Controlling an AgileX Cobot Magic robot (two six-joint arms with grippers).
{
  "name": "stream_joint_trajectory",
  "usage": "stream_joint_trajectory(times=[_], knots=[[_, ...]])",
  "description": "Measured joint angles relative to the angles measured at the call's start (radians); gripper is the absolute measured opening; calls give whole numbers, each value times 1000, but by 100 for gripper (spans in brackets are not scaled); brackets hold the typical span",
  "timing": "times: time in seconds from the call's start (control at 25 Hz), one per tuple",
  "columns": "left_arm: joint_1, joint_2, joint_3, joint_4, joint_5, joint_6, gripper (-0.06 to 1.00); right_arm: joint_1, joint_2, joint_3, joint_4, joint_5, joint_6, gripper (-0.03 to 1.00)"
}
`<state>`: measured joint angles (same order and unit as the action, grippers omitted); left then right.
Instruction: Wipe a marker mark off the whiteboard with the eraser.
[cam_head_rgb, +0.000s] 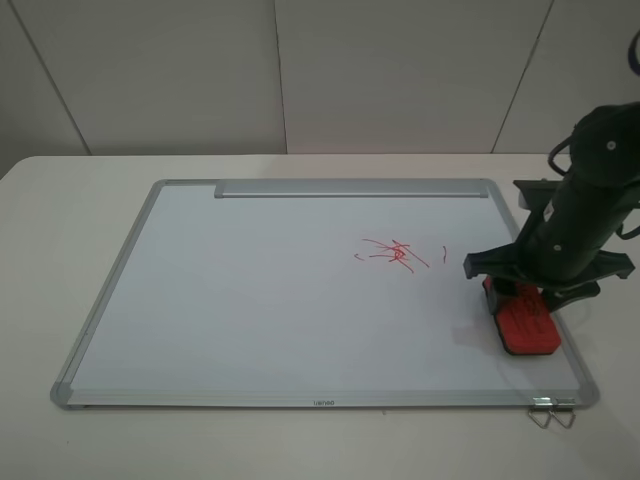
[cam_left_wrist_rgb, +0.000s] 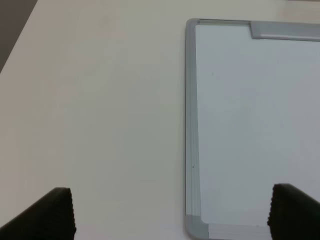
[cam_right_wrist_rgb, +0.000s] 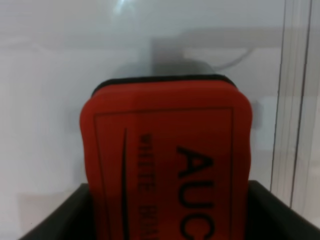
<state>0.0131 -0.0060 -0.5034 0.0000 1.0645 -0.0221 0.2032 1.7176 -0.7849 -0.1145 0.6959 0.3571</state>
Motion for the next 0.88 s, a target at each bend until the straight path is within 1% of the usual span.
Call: stream_joint_trajectory(times=[0.24, 0.32, 0.4, 0.48, 0.6, 0.72, 0.8, 0.88], knots=[[0, 0, 0, 0, 0, 0, 77, 0, 0, 13, 0, 3, 22, 52], [0, 0, 0, 0, 0, 0, 77, 0, 0, 13, 0, -6, 26, 61], [0, 0, 0, 0, 0, 0, 77, 0, 0, 13, -2, -20, 27, 74], [0, 0, 0, 0, 0, 0, 77, 0, 0, 13, 11, -21, 39, 79], [0, 0, 0, 0, 0, 0, 77, 0, -25, 13, 29, -2, 44, 82], [0, 0, 0, 0, 0, 0, 77, 1, -106, 13, 26, 30, 44, 82], [0, 0, 0, 0, 0, 0, 77, -18, -175, 12, 16, 49, 43, 82], [0, 0, 0, 0, 0, 0, 77, -72, -250, 12, 1, 78, 41, 83]])
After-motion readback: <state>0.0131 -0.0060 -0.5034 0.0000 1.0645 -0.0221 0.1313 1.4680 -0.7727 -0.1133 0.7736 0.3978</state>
